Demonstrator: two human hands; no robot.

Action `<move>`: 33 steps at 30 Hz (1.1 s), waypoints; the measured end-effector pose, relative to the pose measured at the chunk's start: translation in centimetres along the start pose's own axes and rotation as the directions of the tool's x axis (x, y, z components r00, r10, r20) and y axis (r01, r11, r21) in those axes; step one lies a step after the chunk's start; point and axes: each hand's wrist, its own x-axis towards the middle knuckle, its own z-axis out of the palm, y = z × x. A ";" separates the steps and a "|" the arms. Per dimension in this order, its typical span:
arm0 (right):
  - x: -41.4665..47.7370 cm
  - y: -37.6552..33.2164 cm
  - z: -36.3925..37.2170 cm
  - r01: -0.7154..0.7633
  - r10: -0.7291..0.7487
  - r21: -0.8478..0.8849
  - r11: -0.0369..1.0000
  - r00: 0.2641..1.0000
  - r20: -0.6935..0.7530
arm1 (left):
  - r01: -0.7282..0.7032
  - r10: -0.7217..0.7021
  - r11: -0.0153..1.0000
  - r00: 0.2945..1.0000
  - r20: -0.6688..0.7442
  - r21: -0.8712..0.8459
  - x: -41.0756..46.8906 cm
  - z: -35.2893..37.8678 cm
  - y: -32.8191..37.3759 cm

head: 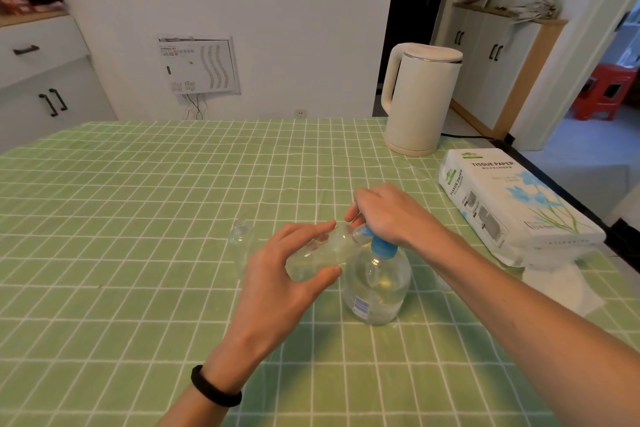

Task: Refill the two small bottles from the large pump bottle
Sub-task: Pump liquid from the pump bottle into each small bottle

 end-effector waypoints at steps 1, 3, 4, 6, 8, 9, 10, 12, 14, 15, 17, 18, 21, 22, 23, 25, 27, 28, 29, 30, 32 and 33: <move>0.0 0.1 0.1 -0.003 0.003 -0.001 1.000 1.000 0.000 | 0.003 -0.003 1.000 1.000 0.004 0.001 0.0 0.1 0.0; -0.1 0.1 0.2 0.000 0.000 -0.015 1.000 1.000 -0.013 | 0.011 -0.011 1.000 1.000 0.007 -0.004 -0.1 0.2 0.1; -0.1 0.1 0.2 0.003 -0.003 -0.026 1.000 1.000 -0.018 | 0.015 -0.015 1.000 1.000 0.009 -0.005 -0.1 0.2 0.1; -0.1 -0.1 0.0 0.010 -0.011 -0.048 0.999 1.000 -0.020 | 0.016 -0.016 1.000 1.000 0.006 -0.006 -0.1 0.1 0.1; -0.2 -0.4 -0.4 0.024 -0.025 -0.058 0.998 1.000 -0.019 | 0.021 -0.021 1.000 1.000 -0.001 -0.011 -0.1 0.0 0.2; -0.2 -0.6 -0.6 0.035 -0.037 -0.067 0.997 0.999 -0.025 | 0.026 -0.026 1.000 1.000 -0.005 -0.015 -0.1 -0.1 0.3; -0.2 -0.8 -0.8 0.049 -0.052 -0.085 0.995 0.998 -0.037 | 0.029 -0.030 0.999 1.000 -0.010 -0.017 -0.1 -0.2 0.4; -0.2 -1.2 -1.0 0.070 -0.077 -0.126 0.990 0.996 -0.052 | 0.024 -0.024 1.000 1.000 -0.020 -0.011 0.0 -0.3 0.5; -0.1 -1.2 -0.9 0.082 -0.089 -0.150 0.985 0.995 -0.042 | 0.013 -0.013 1.000 0.999 -0.031 -0.004 0.1 -0.3 0.7; 0.0 -1.1 -0.9 0.087 -0.095 -0.164 0.983 0.995 -0.041 | 0.010 -0.010 1.000 0.999 -0.033 -0.001 0.1 -0.3 0.7; 0.2 -1.0 -1.0 0.100 -0.113 -0.197 0.975 0.992 -0.055 | 0.009 -0.009 1.000 1.000 -0.030 0.004 0.2 -0.2 0.8; 0.4 -1.0 -1.1 0.110 -0.127 -0.216 0.970 0.990 -0.065 | 0.009 -0.009 1.000 1.000 -0.028 0.006 0.1 -0.2 0.8; 0.6 -1.6 -1.4 0.148 -0.173 -0.265 0.953 0.982 -0.076 | 0.010 -0.010 1.000 1.000 -0.025 0.001 0.2 -0.2 0.8; 0.6 -1.8 -1.3 0.155 -0.181 -0.265 0.952 0.981 -0.077 | 0.009 -0.009 1.000 1.000 -0.025 -0.001 0.2 -0.1 0.8; 0.6 -2.0 -1.2 0.157 -0.182 -0.259 0.953 0.980 -0.076 | 0.009 -0.009 1.000 1.000 -0.027 -0.003 0.2 -0.1 0.8; 0.5 -2.1 -0.7 0.150 -0.169 -0.229 0.962 0.983 -0.065 | 0.011 -0.011 1.000 0.999 -0.031 -0.001 0.2 -0.1 0.8; 0.5 -1.7 -0.3 0.135 -0.146 -0.160 0.978 0.988 -0.057 | 0.011 -0.011 1.000 0.999 -0.034 0.001 0.1 -0.1 0.7; 0.5 -1.5 -0.2 0.129 -0.138 -0.122 0.984 0.988 -0.068 | 0.013 -0.013 1.000 0.999 -0.035 -0.002 0.1 -0.1 0.7; 0.5 -1.4 -0.1 0.126 -0.133 -0.091 0.988 0.987 -0.086 | 0.015 -0.015 1.000 0.999 -0.035 -0.007 0.1 -0.1 0.6; 0.4 -1.3 0.0 0.123 -0.130 -0.071 0.990 0.987 -0.097 | 0.017 -0.017 1.000 0.999 -0.036 -0.012 0.1 -0.1 0.5; 0.3 -1.2 0.2 0.111 -0.115 -0.053 0.992 0.989 -0.088 | 0.022 -0.022 1.000 0.999 -0.037 -0.015 0.0 0.1 0.3; 0.3 -1.1 0.4 0.099 -0.102 -0.053 0.994 0.992 -0.074 | 0.026 -0.026 1.000 0.999 -0.034 -0.013 0.0 0.2 0.1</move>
